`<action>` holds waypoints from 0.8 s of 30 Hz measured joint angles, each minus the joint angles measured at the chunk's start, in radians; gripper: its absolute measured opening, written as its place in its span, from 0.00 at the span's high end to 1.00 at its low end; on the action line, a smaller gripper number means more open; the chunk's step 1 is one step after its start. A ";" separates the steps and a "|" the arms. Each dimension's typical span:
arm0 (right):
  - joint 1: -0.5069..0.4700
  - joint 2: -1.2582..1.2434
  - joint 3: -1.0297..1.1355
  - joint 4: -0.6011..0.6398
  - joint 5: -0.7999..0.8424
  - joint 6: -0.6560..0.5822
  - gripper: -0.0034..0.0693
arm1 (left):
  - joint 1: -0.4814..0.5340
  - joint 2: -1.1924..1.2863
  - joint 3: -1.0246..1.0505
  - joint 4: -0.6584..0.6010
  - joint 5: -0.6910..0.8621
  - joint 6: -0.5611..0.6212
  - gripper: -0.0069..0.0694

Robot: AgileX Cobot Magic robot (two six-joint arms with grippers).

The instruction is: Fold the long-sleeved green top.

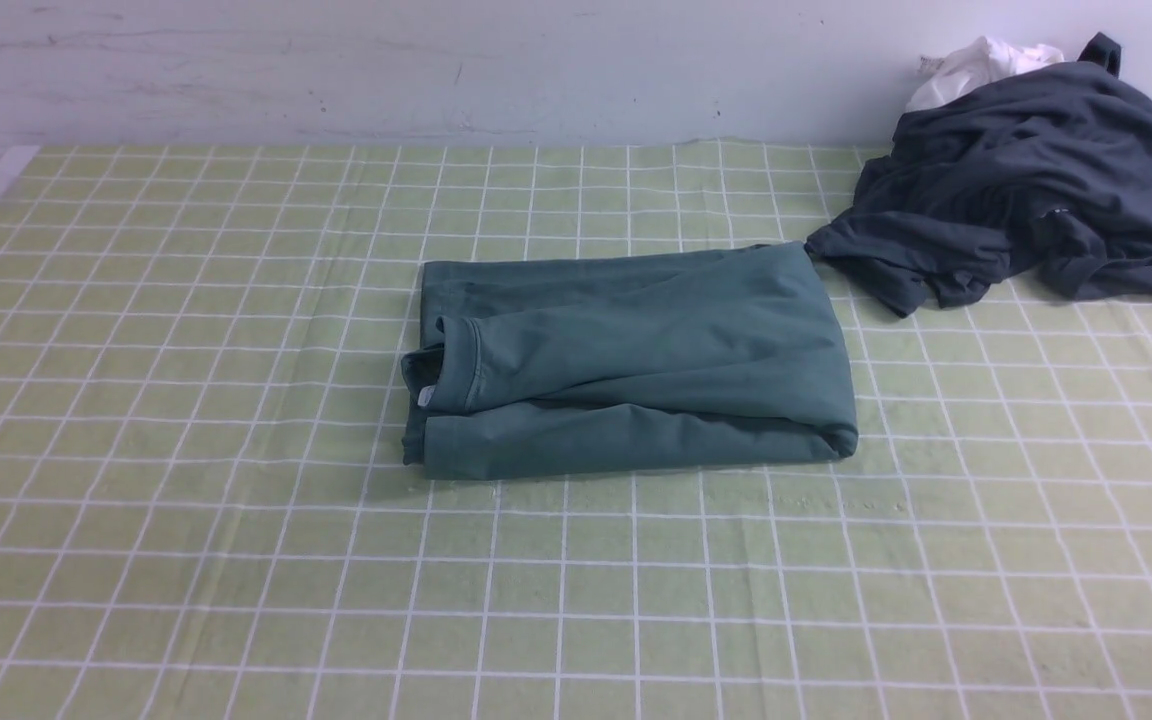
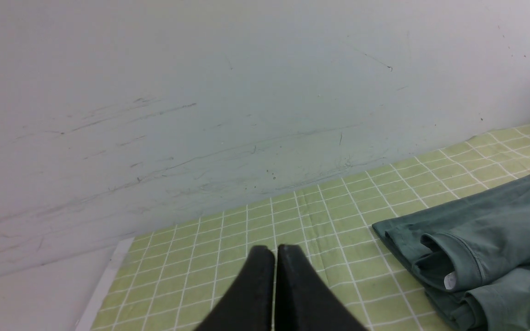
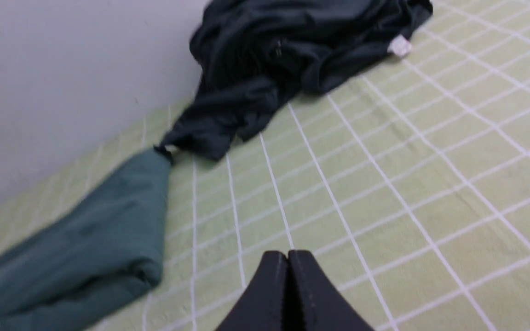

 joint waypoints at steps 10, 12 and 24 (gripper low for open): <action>-0.048 -0.164 0.000 -0.752 0.064 0.271 0.97 | 0.000 0.000 0.000 -0.001 0.000 0.000 0.91; -0.088 -0.169 0.000 -1.030 0.090 0.477 0.97 | 0.000 0.000 0.000 -0.001 0.000 0.000 0.91; -0.270 -0.170 0.000 -1.762 0.605 1.304 0.97 | 0.000 -0.001 0.000 -0.001 0.000 0.002 0.91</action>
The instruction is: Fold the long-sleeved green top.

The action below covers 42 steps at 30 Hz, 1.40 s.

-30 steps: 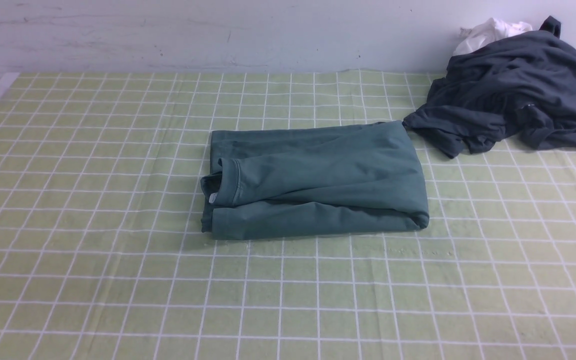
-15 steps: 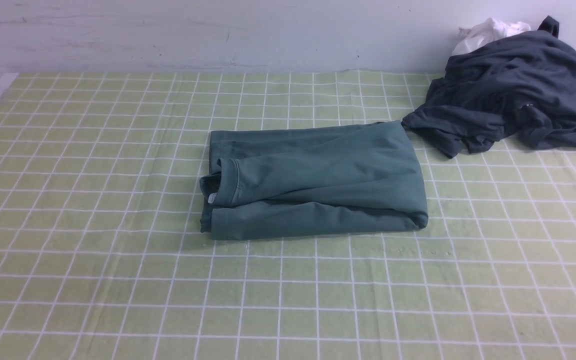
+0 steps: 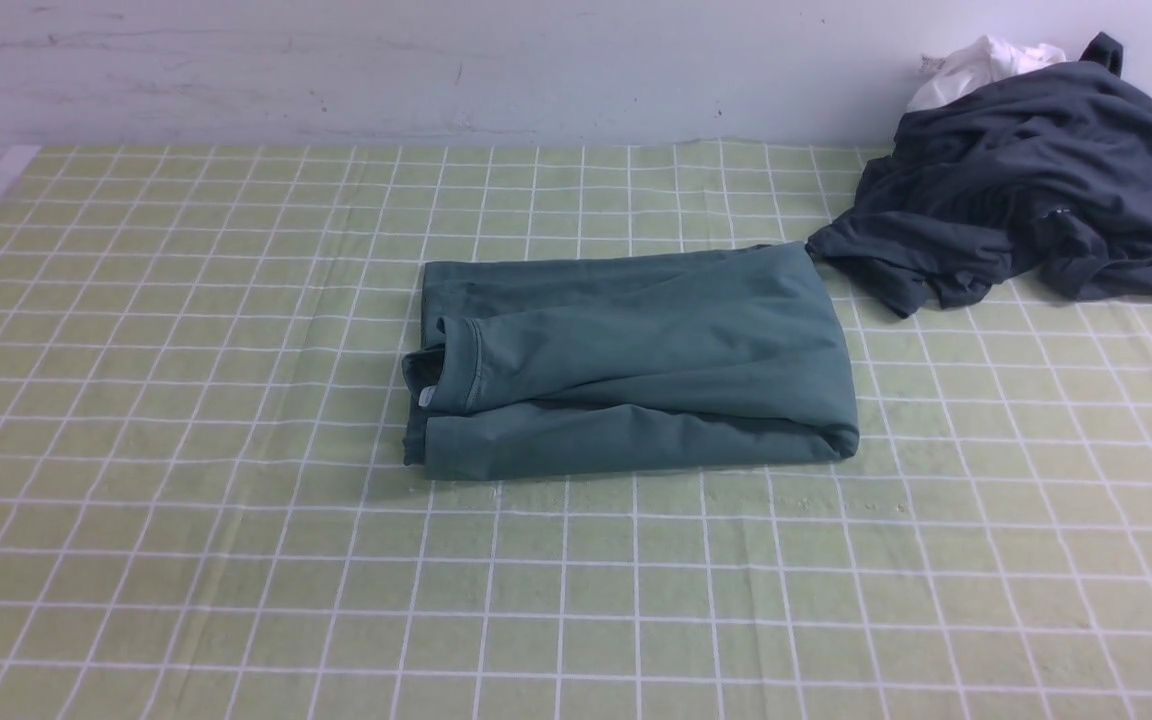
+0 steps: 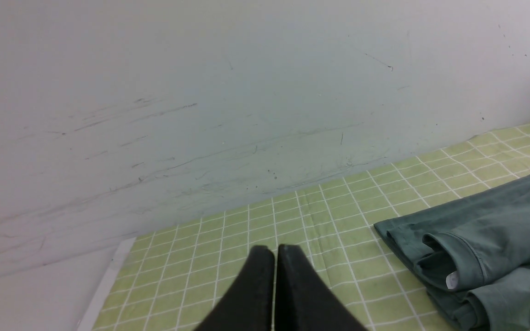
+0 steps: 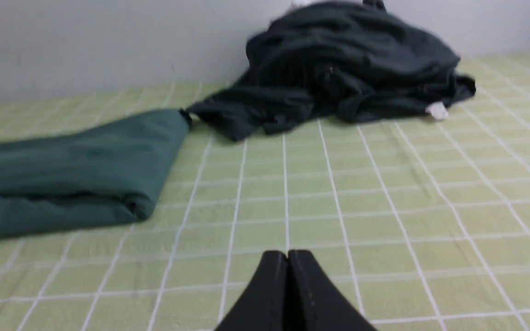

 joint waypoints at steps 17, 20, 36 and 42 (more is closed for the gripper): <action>0.000 0.000 -0.001 0.028 0.010 -0.093 0.97 | 0.000 0.000 0.000 0.000 0.000 0.000 0.91; 0.000 0.000 -0.001 0.028 0.010 -0.094 0.97 | 0.000 0.000 0.000 0.000 0.000 0.000 0.91; -0.001 0.000 -0.002 0.030 0.011 -0.096 0.97 | 0.000 -0.075 0.109 0.000 -0.051 0.000 0.91; -0.005 0.000 -0.002 0.031 0.012 -0.096 0.97 | 0.005 -0.189 0.286 0.049 -0.095 -0.052 0.91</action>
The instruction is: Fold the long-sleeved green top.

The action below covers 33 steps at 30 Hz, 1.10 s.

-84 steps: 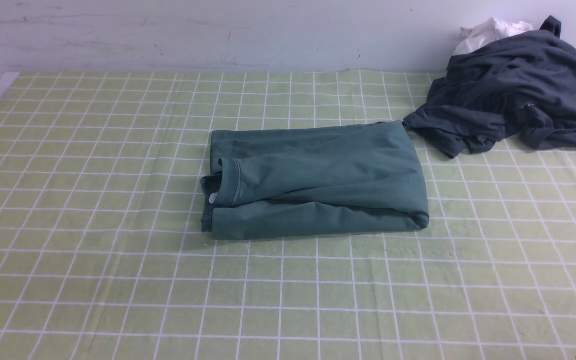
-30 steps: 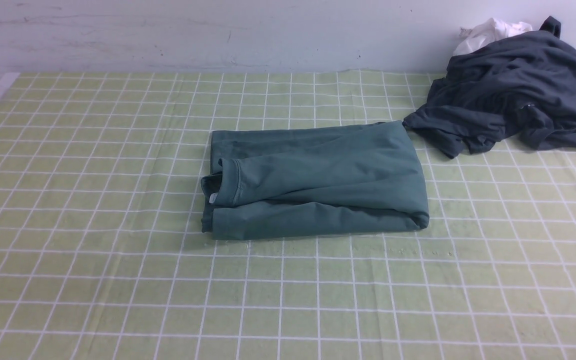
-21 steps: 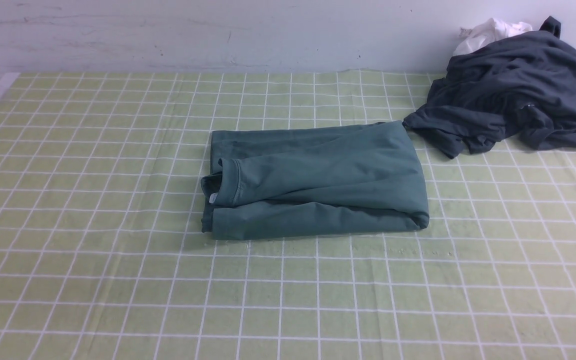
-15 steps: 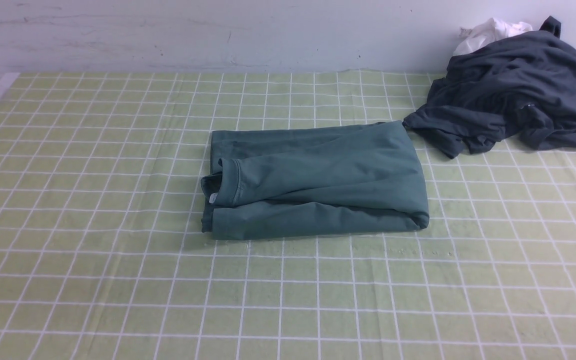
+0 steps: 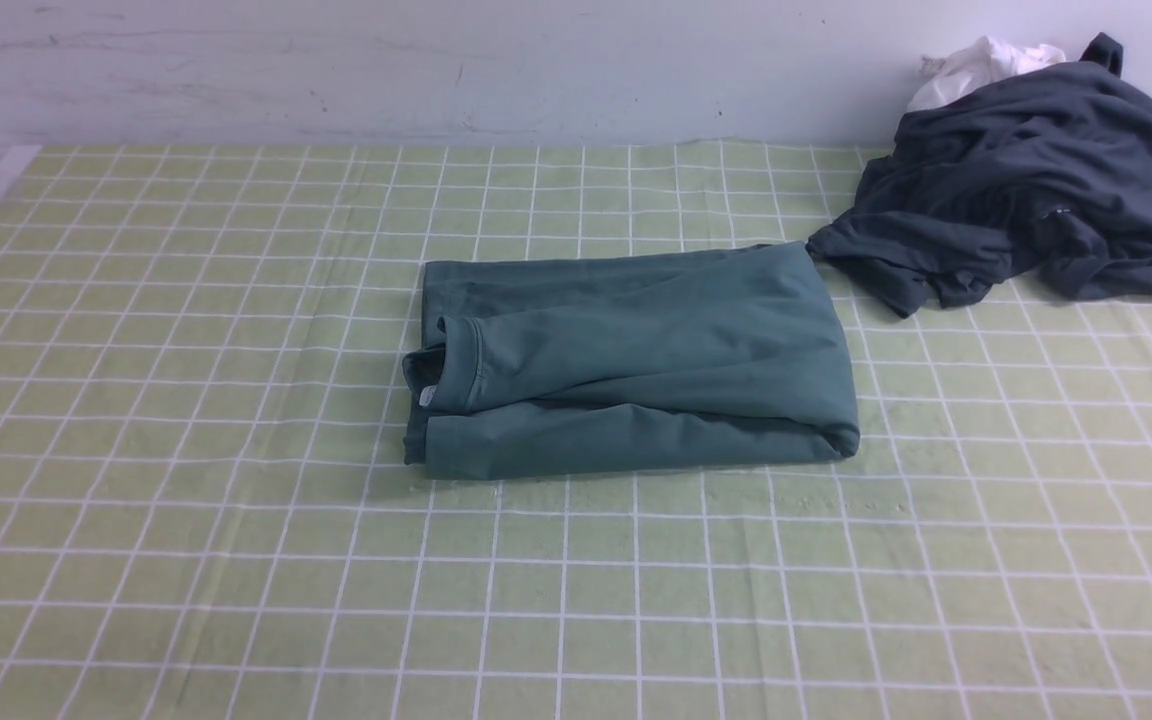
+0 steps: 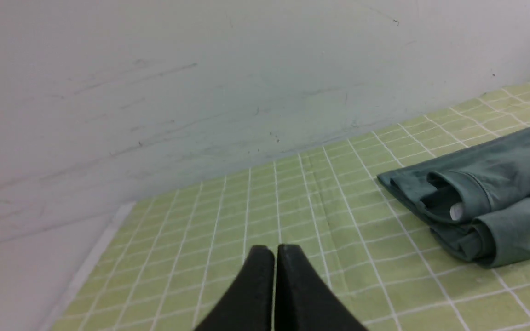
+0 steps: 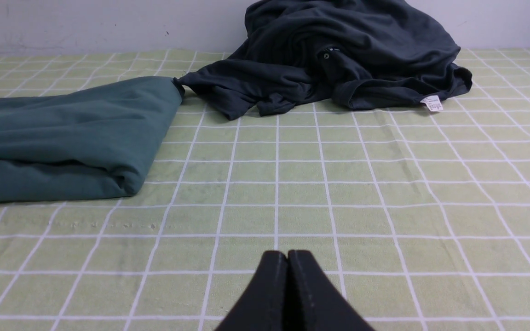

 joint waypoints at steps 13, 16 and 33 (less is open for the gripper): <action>-0.002 0.000 0.000 0.002 0.001 0.000 0.97 | 0.033 -0.041 0.011 0.129 0.360 -0.329 0.91; -0.002 0.000 0.000 0.002 0.001 0.000 0.97 | 0.033 -0.041 0.011 0.129 0.360 -0.329 0.91; -0.002 0.000 0.000 0.003 0.001 0.000 0.97 | 0.034 -0.041 0.011 0.130 0.360 -0.329 0.91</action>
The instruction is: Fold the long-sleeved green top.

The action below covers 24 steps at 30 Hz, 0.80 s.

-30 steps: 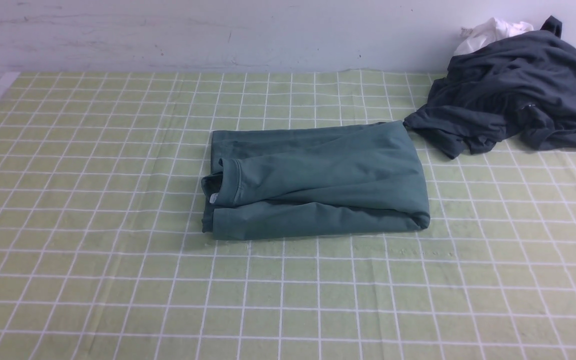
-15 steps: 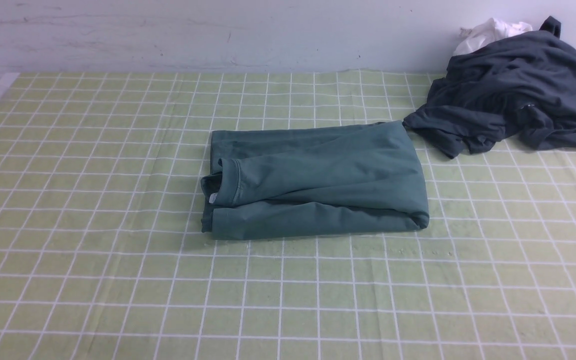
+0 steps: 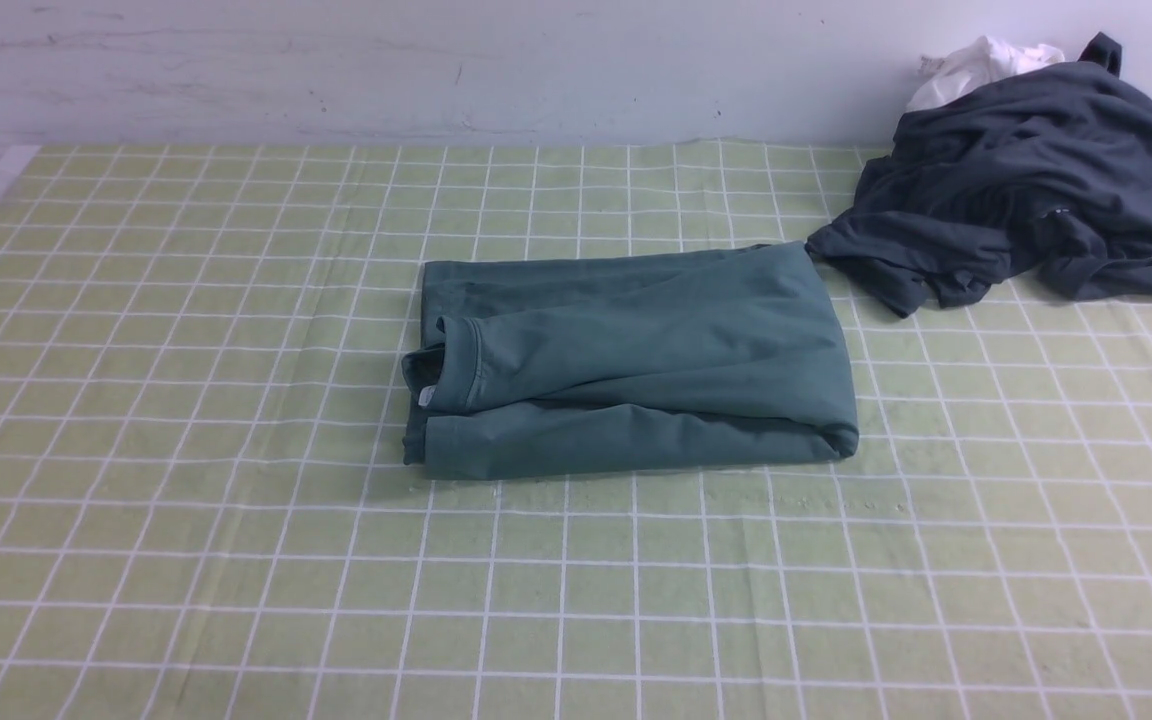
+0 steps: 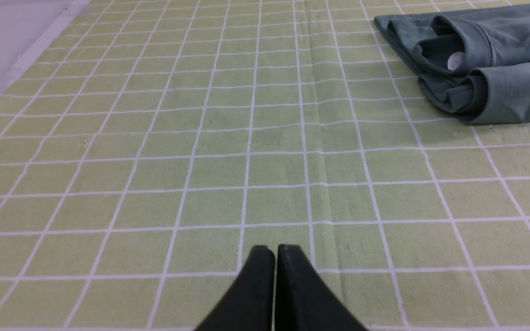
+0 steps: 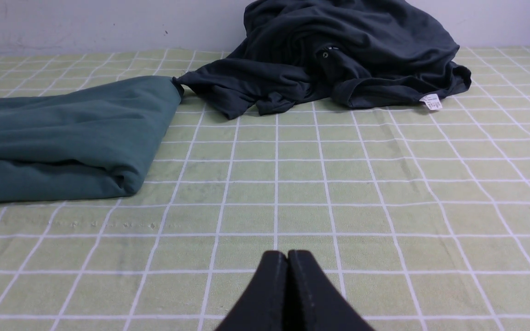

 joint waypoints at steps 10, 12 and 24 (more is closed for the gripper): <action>0.000 0.000 0.000 0.000 0.000 0.000 0.97 | 0.000 0.000 0.000 0.000 0.001 -0.005 0.91; 0.000 0.000 0.000 0.000 0.000 0.000 0.97 | 0.000 0.000 0.000 0.000 0.001 -0.006 0.91; 0.000 0.000 0.000 0.000 0.000 0.000 0.97 | 0.000 0.000 0.000 0.001 0.001 -0.009 0.91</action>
